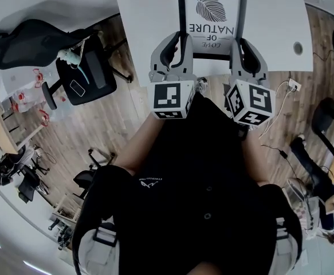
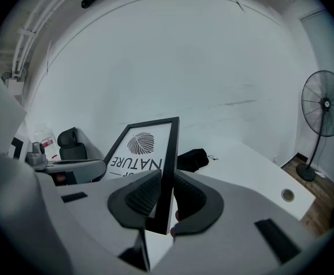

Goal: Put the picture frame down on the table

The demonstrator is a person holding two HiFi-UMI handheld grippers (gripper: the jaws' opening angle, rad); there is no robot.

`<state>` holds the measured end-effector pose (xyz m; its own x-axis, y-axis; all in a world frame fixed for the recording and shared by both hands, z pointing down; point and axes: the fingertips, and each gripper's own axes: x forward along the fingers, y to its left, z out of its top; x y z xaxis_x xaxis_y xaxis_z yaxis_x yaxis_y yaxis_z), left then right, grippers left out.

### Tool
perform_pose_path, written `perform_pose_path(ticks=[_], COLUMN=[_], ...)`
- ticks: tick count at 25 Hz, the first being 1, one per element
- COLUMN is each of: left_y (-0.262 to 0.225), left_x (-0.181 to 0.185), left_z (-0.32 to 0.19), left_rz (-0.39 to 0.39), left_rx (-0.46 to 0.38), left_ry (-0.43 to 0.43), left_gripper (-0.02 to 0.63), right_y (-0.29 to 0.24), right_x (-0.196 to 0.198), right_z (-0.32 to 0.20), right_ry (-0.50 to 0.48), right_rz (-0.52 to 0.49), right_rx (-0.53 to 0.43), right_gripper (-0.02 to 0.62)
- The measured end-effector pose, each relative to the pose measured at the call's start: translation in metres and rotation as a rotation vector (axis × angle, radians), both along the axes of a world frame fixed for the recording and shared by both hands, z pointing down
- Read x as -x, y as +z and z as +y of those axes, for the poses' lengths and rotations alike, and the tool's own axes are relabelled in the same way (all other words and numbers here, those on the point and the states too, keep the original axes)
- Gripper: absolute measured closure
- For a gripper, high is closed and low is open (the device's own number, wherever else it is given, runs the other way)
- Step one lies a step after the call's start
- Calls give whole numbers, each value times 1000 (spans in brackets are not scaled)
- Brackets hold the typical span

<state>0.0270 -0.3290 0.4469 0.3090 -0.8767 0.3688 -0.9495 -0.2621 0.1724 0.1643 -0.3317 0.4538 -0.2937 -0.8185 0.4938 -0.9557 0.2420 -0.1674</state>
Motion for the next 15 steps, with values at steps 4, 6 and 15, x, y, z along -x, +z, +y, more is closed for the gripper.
perform_pose_path(ticks=[4,6,15], left_y=[10,14,50], left_x=[-1,-2,-5], left_z=[-2,-3,-5], left_rz=[-3,-4,-6], left_rx=[21,33,111], left_ry=[11,19,26], left_gripper=[529,529,529], right_y=[9,13,50], right_x=[-1,-2,-5], right_z=[1,0,-1], right_ry=[8,11,13], right_rz=[-1,-1,1], right_rx=[28,45,135], right_gripper=[528,528,528])
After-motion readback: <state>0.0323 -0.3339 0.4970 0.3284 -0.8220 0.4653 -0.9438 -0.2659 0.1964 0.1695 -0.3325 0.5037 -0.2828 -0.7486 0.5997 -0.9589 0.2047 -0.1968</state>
